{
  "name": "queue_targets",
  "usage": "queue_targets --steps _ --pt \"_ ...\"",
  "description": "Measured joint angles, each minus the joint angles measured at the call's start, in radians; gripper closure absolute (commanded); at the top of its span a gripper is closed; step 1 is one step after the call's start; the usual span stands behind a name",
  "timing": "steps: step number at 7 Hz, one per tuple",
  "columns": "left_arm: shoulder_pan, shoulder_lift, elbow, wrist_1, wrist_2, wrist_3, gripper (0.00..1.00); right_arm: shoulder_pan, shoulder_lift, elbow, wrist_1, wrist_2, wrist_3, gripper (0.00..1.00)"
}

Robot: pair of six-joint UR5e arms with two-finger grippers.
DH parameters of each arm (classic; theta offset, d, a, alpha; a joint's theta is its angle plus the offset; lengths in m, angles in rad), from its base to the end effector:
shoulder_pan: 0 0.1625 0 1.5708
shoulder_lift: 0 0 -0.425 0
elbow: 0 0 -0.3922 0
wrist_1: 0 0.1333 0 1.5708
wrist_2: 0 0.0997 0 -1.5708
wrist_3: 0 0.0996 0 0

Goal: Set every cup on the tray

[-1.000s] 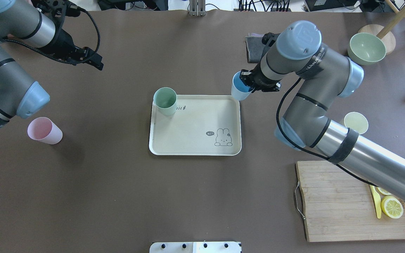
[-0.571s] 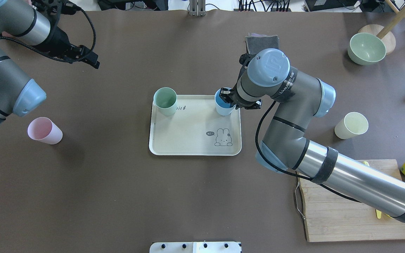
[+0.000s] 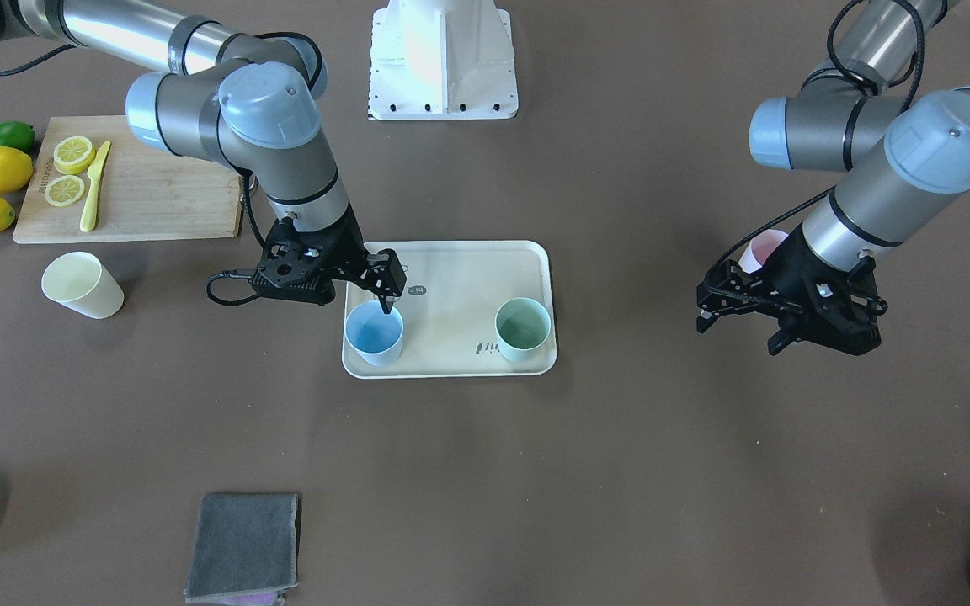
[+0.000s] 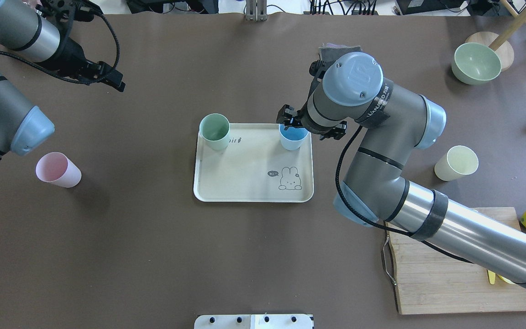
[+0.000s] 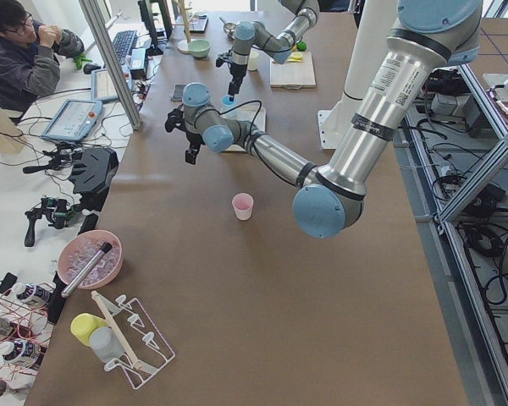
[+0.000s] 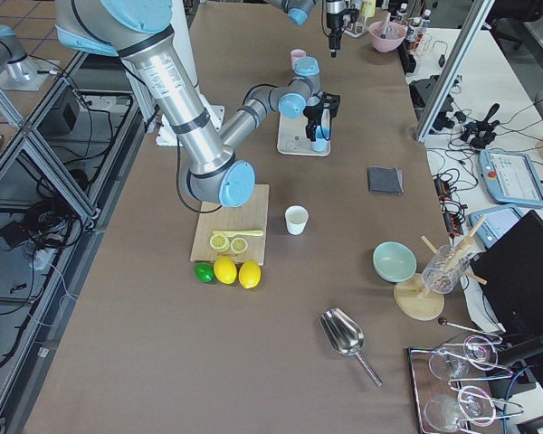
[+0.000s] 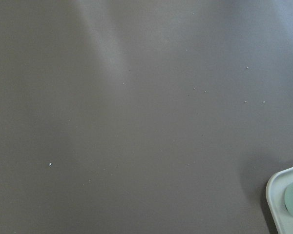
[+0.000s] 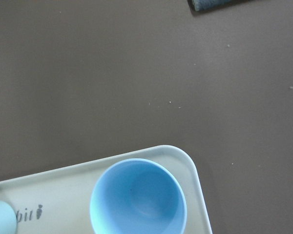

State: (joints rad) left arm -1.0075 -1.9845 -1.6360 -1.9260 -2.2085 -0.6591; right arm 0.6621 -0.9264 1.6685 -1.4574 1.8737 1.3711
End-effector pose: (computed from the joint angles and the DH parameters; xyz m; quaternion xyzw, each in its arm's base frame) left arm 0.2819 -0.5850 0.3508 0.1505 0.4554 0.0853 0.8733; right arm -0.4738 -0.5007 0.2243 0.0466 -0.4299 0.1452 0.8899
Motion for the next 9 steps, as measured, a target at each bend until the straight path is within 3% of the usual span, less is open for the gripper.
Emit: queue_targets --steps 2,5,8,9 --pt "0.0 0.166 -0.121 -0.003 0.029 0.002 0.01 0.079 -0.01 0.087 -0.134 0.062 -0.131 0.0" --pt "0.012 0.396 -0.181 -0.076 0.115 0.045 0.01 0.247 -0.106 0.118 -0.176 0.174 -0.433 0.0" --pt "0.054 0.453 -0.157 -0.135 0.119 0.045 0.02 0.357 -0.215 0.162 -0.169 0.248 -0.635 0.0" --pt "0.073 0.452 -0.154 -0.138 0.12 0.041 0.1 0.373 -0.227 0.164 -0.169 0.257 -0.662 0.0"
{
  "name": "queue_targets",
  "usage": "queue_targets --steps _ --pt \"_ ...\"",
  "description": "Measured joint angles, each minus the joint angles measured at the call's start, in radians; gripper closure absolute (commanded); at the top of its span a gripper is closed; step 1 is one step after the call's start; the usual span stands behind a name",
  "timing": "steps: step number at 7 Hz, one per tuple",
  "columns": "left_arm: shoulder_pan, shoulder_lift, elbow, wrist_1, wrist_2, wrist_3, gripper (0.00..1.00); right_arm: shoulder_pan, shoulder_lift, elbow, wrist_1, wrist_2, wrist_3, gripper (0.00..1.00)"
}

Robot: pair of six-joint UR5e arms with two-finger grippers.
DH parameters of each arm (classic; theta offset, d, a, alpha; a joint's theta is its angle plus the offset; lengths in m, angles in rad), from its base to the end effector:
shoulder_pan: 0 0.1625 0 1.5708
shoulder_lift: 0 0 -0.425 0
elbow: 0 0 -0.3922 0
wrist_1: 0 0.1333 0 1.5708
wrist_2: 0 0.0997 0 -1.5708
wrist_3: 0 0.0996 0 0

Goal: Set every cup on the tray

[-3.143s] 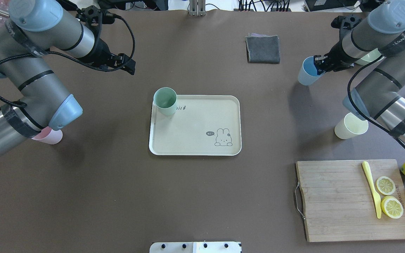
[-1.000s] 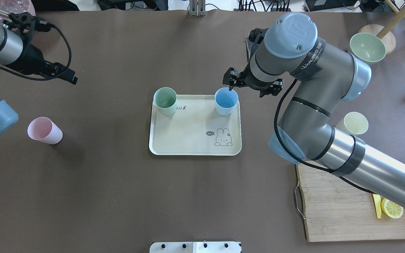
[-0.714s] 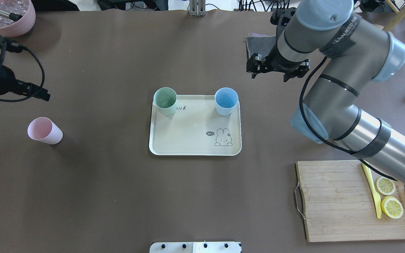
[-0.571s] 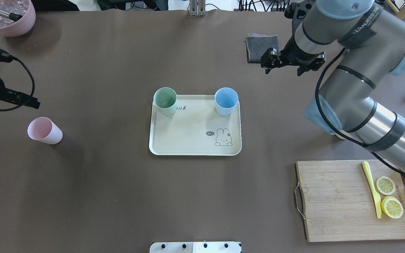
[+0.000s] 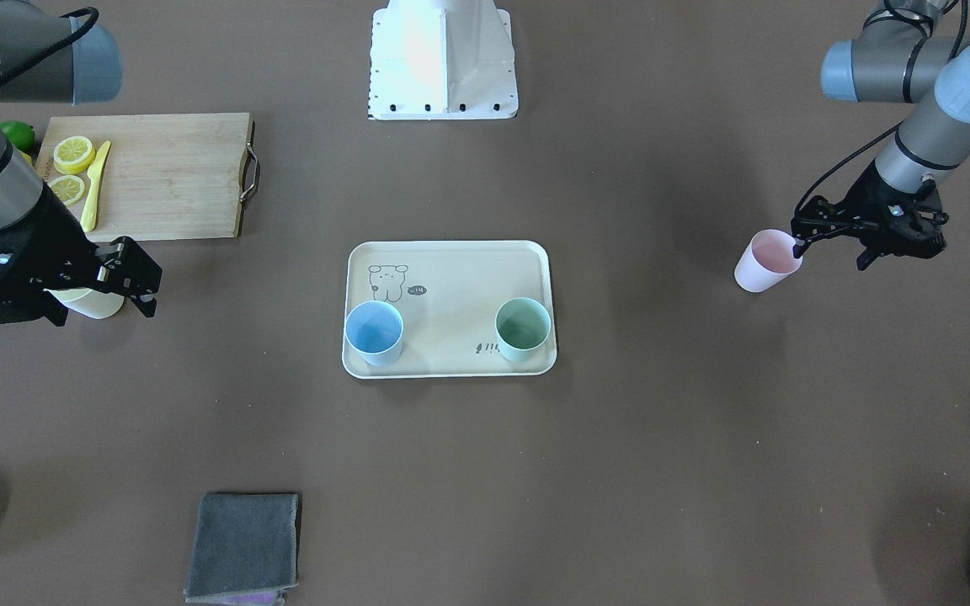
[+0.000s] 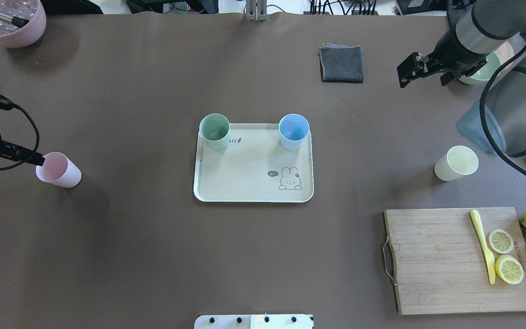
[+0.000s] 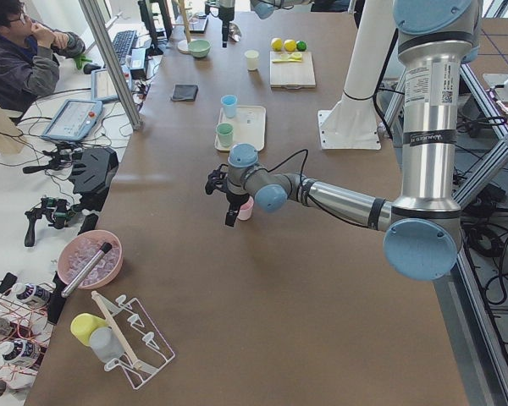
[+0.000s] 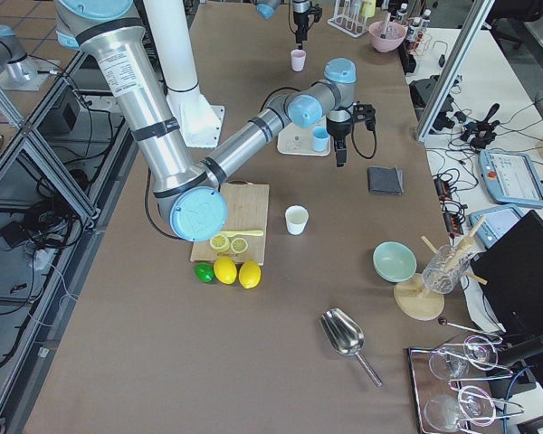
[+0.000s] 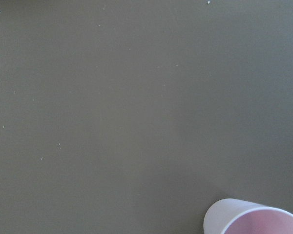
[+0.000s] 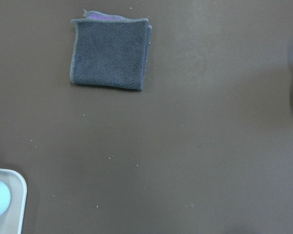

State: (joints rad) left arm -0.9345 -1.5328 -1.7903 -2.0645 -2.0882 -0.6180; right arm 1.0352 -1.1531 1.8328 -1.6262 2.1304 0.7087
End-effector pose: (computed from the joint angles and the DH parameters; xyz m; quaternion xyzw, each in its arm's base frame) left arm 0.2304 -0.4533 0.5216 0.1176 0.3834 0.0931 0.9113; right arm -0.2410 -0.5636 0.3146 0.0867 -0.3856 -0.0054 0.9186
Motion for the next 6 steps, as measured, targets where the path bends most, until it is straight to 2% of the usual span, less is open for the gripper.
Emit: queue_targets --steps 1,2,3,5,6 --pt "0.019 -0.002 0.006 -0.002 0.003 -0.003 0.49 0.007 -0.013 0.0 0.0 0.002 -0.022 0.0" --pt "0.038 -0.006 0.019 -0.006 0.005 -0.006 0.94 0.01 -0.026 0.0 0.001 0.001 -0.036 0.0" --pt "0.057 -0.012 0.037 -0.014 0.007 -0.007 1.0 0.011 -0.037 0.001 0.001 -0.002 -0.046 0.0" --pt "0.076 -0.027 0.042 -0.018 0.008 -0.009 1.0 0.017 -0.058 0.003 0.002 -0.005 -0.062 0.0" --pt "0.077 -0.034 0.007 0.0 0.0 -0.011 1.0 0.027 -0.071 0.004 0.002 -0.004 -0.083 0.0"
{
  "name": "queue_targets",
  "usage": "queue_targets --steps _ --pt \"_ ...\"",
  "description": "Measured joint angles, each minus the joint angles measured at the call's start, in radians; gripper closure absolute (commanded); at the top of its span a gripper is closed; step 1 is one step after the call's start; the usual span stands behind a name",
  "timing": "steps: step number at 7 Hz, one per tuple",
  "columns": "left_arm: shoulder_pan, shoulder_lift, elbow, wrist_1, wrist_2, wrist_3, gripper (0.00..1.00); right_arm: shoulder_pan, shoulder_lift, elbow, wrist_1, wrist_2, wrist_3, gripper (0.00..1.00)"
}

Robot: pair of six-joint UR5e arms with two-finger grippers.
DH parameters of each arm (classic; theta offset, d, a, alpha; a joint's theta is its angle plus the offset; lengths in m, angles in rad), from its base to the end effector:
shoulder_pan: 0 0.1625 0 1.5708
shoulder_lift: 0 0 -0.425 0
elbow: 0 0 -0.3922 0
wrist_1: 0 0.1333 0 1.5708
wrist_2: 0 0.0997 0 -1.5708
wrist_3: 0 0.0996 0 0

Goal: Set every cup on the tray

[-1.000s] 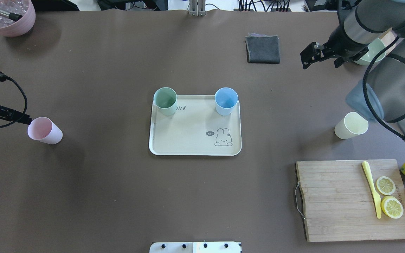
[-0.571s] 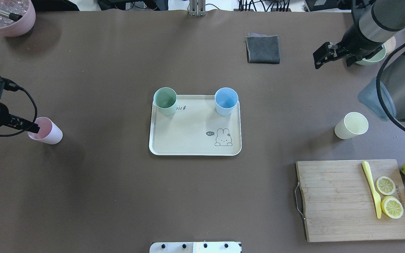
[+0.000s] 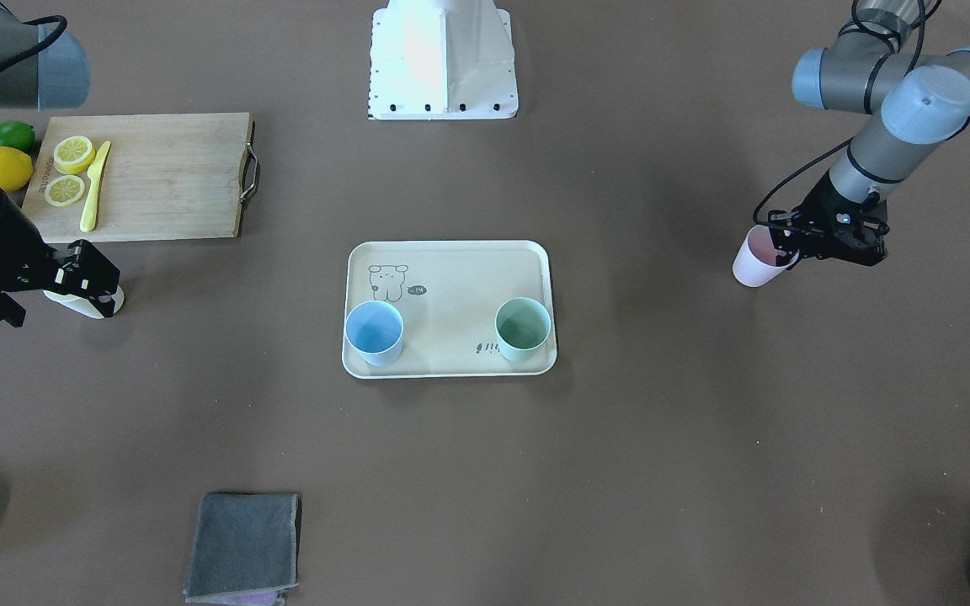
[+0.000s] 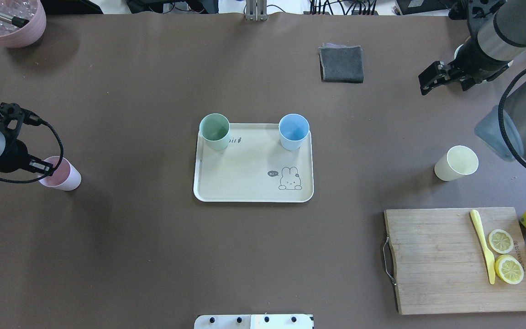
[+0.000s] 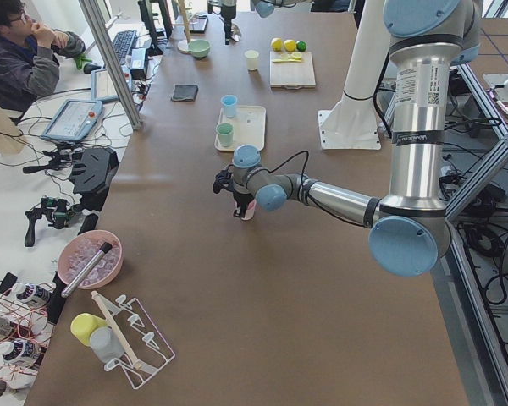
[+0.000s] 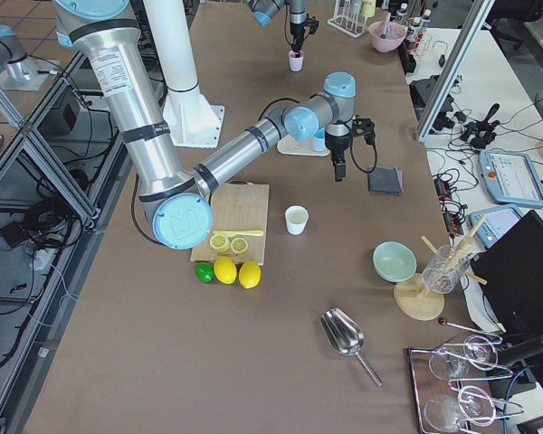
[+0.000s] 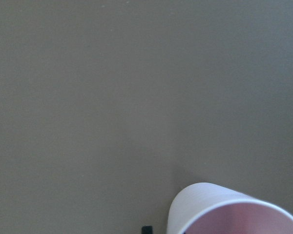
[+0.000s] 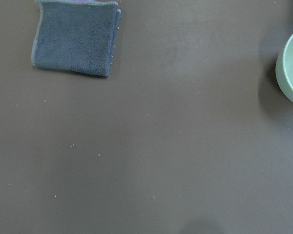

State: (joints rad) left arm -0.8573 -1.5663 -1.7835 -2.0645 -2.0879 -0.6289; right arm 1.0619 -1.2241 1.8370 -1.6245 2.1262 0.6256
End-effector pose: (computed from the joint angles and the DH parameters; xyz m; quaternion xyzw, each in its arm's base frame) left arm 0.2727 -0.4435 0.5082 0.1109 0.3947 0.1262 0.9033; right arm -0.2192 -0.5586 0.3554 0.0822 -0.3648 -0.0216 0.9272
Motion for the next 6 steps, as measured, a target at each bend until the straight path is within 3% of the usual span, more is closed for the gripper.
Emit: queue_targets --steps 1,3,6 --pt "-0.002 -0.027 -0.05 0.063 -0.017 -0.002 1.0 0.009 -0.031 0.003 0.017 0.0 -0.018 0.0" --pt "0.001 -0.201 -0.109 0.284 -0.041 -0.073 1.0 0.023 -0.164 0.002 0.174 0.003 -0.033 0.0" --pt "0.119 -0.473 -0.043 0.439 0.002 -0.285 1.0 0.084 -0.284 0.005 0.271 0.054 -0.064 0.0"
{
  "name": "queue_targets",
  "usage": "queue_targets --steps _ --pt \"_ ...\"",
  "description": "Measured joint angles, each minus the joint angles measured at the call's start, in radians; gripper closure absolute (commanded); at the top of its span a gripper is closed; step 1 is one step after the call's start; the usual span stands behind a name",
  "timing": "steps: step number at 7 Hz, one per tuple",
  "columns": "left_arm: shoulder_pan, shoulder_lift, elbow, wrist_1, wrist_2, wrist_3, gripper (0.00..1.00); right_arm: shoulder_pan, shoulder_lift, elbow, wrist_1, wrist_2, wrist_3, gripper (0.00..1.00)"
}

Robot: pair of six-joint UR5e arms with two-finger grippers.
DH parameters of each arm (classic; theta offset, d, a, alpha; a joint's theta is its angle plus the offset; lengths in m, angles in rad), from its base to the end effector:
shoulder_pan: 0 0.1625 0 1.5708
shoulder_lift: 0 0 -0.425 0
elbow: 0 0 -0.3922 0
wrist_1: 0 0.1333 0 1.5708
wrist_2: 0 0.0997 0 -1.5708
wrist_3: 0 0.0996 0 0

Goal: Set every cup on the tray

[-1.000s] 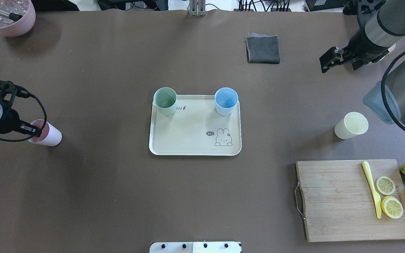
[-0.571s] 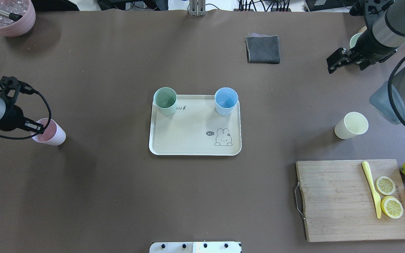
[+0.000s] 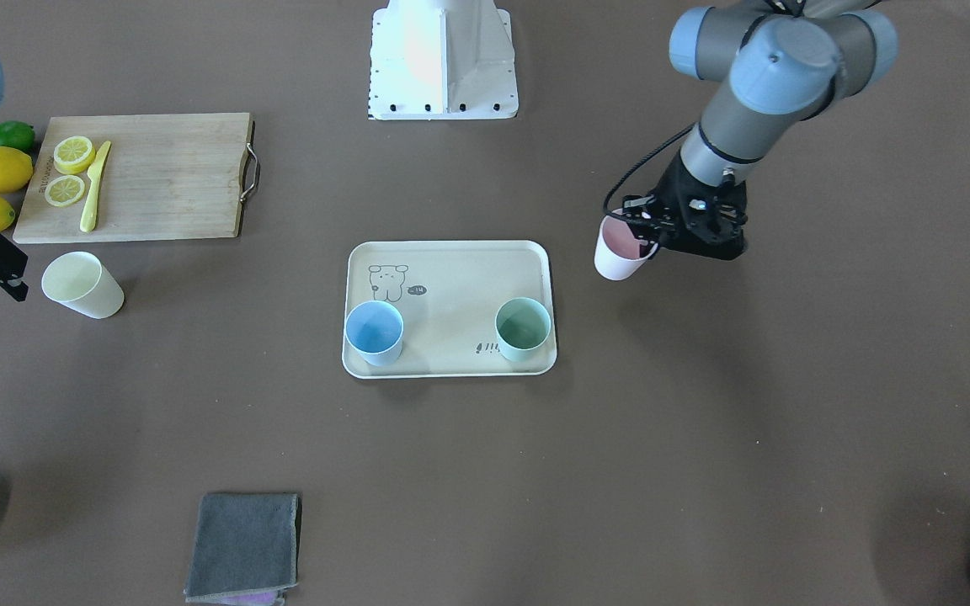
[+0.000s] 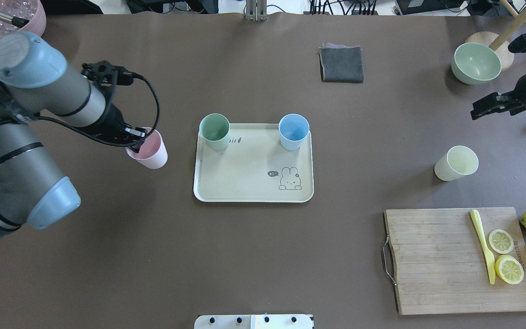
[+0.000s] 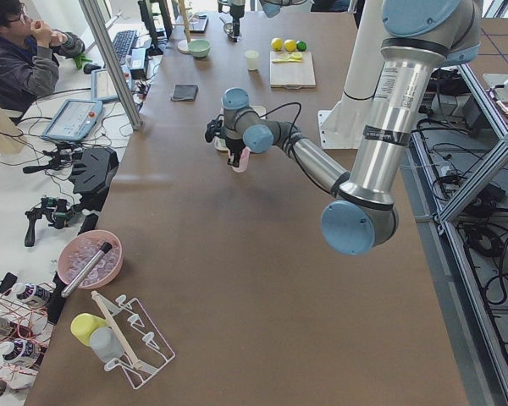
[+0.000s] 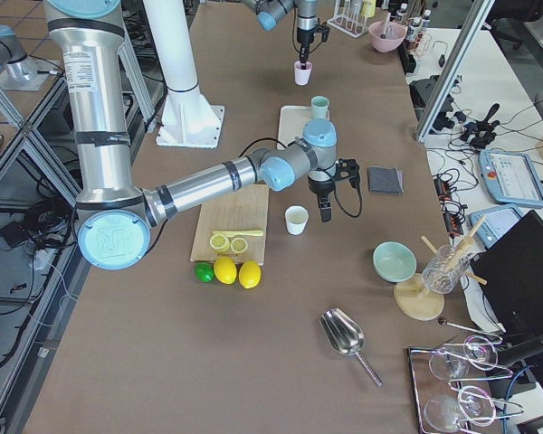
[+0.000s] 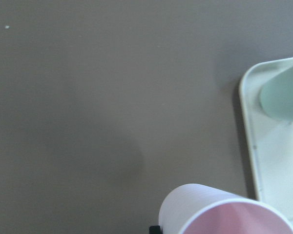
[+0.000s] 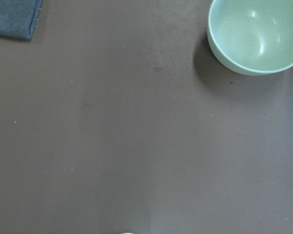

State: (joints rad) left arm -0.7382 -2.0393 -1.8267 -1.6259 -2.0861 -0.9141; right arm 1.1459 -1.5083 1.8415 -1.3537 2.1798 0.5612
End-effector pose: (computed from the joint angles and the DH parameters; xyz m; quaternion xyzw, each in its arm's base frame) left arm 0.4000 -0.4778 0.2734 0.0553 0.4330 0.0603 0.8977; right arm -0.1468 -0.5097 0.4759 0.0917 -0.3768 -0.0187 0.9215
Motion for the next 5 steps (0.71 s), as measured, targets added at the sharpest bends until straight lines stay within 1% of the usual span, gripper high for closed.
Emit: queue_targets --steps 1,3,4,5 --pt "0.048 -0.054 0.033 0.005 0.044 -0.053 1.0 0.022 -0.025 0.001 0.004 0.026 -0.016 0.0" --pt "0.109 -0.117 0.09 0.002 0.099 -0.13 1.0 0.037 -0.053 0.001 0.006 0.041 -0.025 0.0" --pt "0.139 -0.136 0.111 -0.003 0.137 -0.154 0.78 0.038 -0.056 0.0 0.006 0.042 -0.026 0.0" --pt "0.159 -0.143 0.12 -0.015 0.163 -0.17 0.19 0.038 -0.06 -0.001 0.006 0.042 -0.026 0.0"
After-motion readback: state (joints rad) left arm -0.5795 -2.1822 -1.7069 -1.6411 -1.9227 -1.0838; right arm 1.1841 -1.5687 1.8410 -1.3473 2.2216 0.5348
